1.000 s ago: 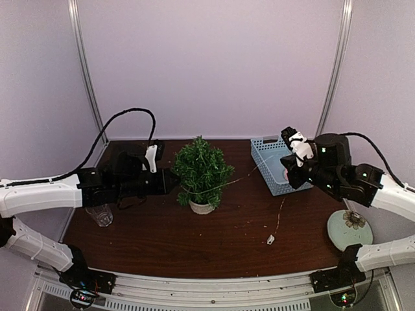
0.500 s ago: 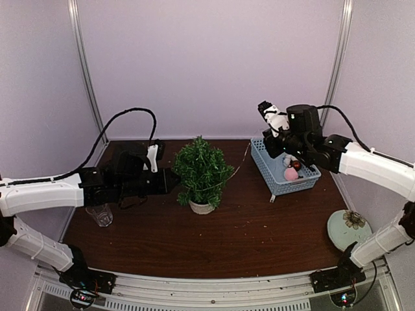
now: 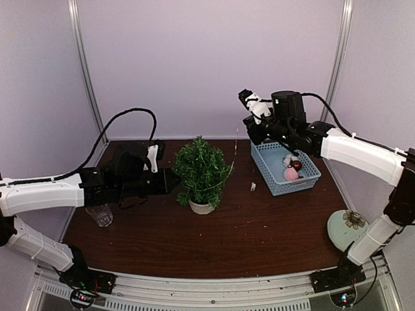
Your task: Decorate the small christmas tree
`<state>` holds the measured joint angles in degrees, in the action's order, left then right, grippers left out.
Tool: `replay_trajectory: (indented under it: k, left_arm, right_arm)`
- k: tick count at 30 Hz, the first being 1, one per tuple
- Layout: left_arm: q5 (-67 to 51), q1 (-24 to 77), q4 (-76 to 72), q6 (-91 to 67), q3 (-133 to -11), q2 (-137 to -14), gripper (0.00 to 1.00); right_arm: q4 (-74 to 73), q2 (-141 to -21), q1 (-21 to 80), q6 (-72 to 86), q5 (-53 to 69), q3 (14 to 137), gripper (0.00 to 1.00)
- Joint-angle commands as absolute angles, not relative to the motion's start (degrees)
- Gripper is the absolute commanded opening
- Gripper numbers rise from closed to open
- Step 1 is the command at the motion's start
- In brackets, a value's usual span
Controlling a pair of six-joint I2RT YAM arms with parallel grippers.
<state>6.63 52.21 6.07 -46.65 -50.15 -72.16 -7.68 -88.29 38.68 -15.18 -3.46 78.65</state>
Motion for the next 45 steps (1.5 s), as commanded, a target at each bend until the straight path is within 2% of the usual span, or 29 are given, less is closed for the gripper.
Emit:
replay_trajectory:
  k: [1, 12, 13, 18, 22, 28, 31, 34, 39, 45]
  left_arm:
    - [7.3, 51.9, 4.0, -46.2, -49.7, -71.9, 0.00]
    - [5.4, 51.9, 4.8, -43.5, -49.9, -71.0, 0.00]
    - [4.6, 51.7, 5.1, -42.8, -49.9, -70.5, 0.04]
    - [-6.9, 46.2, 5.4, -39.0, -49.0, -66.2, 0.44]
    - [-13.3, 42.1, 6.3, -34.6, -48.9, -63.2, 0.60]
    - [-19.7, 30.5, 2.2, -33.0, -48.4, -60.6, 0.76]
    - [-20.9, 21.4, -1.8, -33.3, -49.1, -63.6, 0.77]
    - [-22.6, 16.7, -10.6, -31.9, -49.0, -69.1, 0.78]
    - [-29.2, 15.8, -15.0, -21.9, -55.5, -85.9, 0.77]
    - [-43.1, 15.6, -40.5, -21.8, -57.0, -103.7, 0.75]
  right_arm:
    - [-6.8, -94.2, 38.1, -18.0, -0.2, 83.8, 0.00]
    - [-10.0, -105.7, 37.8, -23.7, 12.1, 96.3, 0.00]
    - [-10.0, -106.1, 37.7, -24.1, 13.1, 96.6, 0.00]
    - [-9.0, -107.7, 37.0, -24.4, 19.6, 97.0, 0.00]
    - [-7.9, -108.7, 36.7, -24.4, 23.1, 97.0, 0.00]
    - [-5.3, -110.2, 35.5, -24.6, 26.4, 97.4, 0.00]
    - [-4.4, -112.2, 34.2, -23.7, 30.0, 99.5, 0.00]
    - [-2.9, -114.1, 32.9, -21.9, 34.7, 101.4, 0.00]
    - [-1.3, -117.7, 32.2, -19.5, 41.6, 105.1, 0.00]
    - [-0.2, -121.2, 32.2, -16.9, 47.1, 108.9, 0.00]
